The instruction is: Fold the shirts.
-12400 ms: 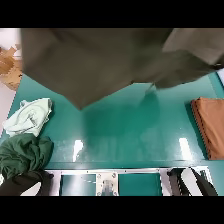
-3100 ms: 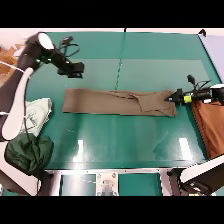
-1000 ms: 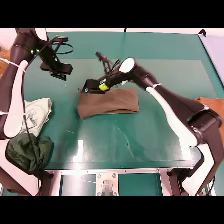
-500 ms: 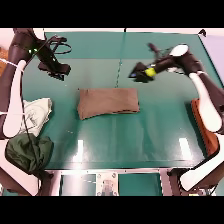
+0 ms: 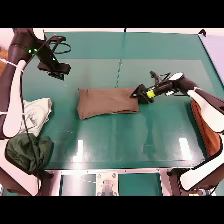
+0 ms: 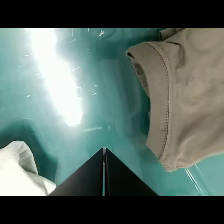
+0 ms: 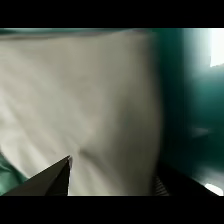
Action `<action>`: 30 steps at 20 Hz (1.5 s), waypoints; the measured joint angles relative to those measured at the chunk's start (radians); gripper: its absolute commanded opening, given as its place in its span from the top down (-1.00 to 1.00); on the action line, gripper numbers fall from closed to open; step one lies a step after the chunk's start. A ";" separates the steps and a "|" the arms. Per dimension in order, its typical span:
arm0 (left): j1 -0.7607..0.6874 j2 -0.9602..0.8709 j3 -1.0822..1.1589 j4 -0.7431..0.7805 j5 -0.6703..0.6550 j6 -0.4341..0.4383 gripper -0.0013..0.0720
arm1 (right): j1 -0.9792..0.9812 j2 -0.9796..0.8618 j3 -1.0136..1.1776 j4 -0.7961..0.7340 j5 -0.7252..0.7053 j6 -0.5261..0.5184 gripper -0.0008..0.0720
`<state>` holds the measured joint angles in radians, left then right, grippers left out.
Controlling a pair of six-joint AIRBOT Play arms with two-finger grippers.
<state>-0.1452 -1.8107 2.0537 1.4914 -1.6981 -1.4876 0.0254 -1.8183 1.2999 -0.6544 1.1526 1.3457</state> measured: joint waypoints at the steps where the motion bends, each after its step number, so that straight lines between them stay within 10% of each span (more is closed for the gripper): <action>1: 0.000 0.000 0.000 0.000 0.000 0.000 0.91 | 0.024 -0.006 -0.009 0.029 -0.022 -0.005 -0.49; 3: 0.000 0.000 0.000 0.000 -0.003 -0.002 0.91 | 0.060 -0.016 -0.013 0.053 -0.063 -0.014 0.84; 4: 0.000 0.000 0.000 0.000 -0.006 -0.003 0.91 | 0.072 -0.020 -0.008 0.058 -0.071 -0.014 0.92; 11: 0.000 0.000 0.000 0.000 -0.008 0.000 0.91 | -0.043 0.127 0.177 0.002 0.018 0.063 0.92; 21: 0.000 0.000 0.000 -0.003 -0.008 0.003 0.91 | -0.687 0.336 0.548 -0.193 0.282 0.237 0.92; 30: 0.000 0.000 0.000 -0.008 -0.005 0.003 0.91 | -0.999 0.394 0.525 -0.666 0.602 0.426 0.92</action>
<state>-0.1448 -1.8107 2.0537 1.4830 -1.7035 -1.4849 -0.9741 -1.4242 1.8248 -1.3201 1.7546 1.7714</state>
